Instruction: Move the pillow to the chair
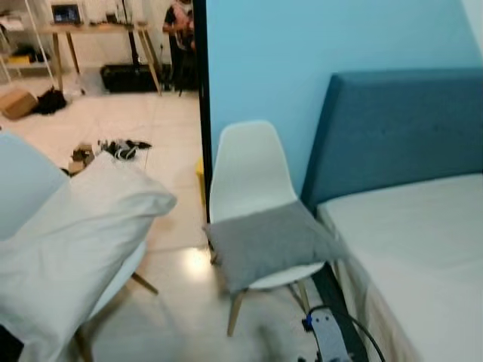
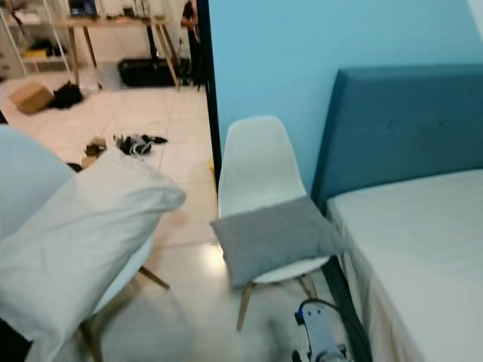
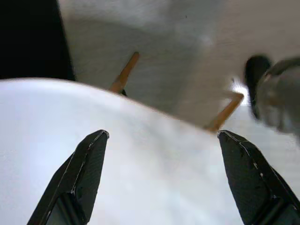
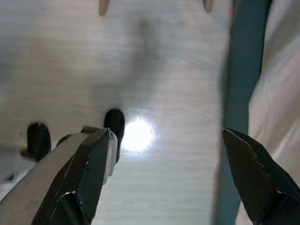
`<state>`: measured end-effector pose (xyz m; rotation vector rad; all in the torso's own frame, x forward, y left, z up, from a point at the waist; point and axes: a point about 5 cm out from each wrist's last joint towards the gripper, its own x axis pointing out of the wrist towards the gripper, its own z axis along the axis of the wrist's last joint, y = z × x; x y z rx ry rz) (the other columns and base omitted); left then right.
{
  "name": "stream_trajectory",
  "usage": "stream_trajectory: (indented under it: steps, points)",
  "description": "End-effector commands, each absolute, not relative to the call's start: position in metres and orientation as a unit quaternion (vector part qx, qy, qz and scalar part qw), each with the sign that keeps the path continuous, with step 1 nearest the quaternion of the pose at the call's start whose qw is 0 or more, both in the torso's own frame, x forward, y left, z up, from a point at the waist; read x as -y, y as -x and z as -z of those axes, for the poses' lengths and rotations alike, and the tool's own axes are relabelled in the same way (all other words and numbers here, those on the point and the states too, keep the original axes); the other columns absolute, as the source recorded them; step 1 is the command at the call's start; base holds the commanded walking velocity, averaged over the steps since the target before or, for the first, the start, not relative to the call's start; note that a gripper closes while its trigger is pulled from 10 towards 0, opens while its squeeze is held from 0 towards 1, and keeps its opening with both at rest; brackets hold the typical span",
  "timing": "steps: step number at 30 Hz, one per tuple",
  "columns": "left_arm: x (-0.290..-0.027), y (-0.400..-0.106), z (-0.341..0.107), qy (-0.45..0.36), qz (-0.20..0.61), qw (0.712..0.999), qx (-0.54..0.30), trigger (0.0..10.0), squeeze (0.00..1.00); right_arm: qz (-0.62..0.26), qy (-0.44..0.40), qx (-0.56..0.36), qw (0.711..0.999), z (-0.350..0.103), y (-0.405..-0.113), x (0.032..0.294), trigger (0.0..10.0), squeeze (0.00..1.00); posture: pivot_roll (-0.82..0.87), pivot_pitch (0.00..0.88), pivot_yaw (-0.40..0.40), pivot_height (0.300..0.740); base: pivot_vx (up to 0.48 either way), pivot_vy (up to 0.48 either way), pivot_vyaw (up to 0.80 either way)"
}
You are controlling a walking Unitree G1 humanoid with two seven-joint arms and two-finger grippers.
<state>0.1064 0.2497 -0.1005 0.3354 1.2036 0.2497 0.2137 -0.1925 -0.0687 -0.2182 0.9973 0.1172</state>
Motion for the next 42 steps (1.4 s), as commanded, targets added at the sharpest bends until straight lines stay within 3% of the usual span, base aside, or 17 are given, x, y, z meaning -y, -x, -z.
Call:
stream_trajectory:
  steps: [1,22,42]
  points:
    - [-0.250,-0.105,0.101,-0.158,-0.112,0.802,-0.565,10.0,0.00,-0.070,0.114,-0.487,0.863,0.073,-0.207,0.188,10.0,0.00,-0.13,0.000,-0.042,0.736,-0.364,0.000,-0.67]
    - [-0.246,-0.092,0.105,-0.146,-0.088,0.800,-0.575,10.0,0.00,-0.057,0.138,-0.524,0.838,0.086,-0.181,0.195,10.0,0.00,-0.14,0.000,-0.034,0.736,-0.015,0.000,-0.71]
    - [-0.243,-0.094,0.105,-0.128,-0.095,0.809,-0.566,10.0,0.00,-0.040,0.135,-0.505,0.852,0.078,-0.196,0.195,10.0,0.00,-0.14,0.000,-0.033,0.736,0.000,0.000,-0.71]
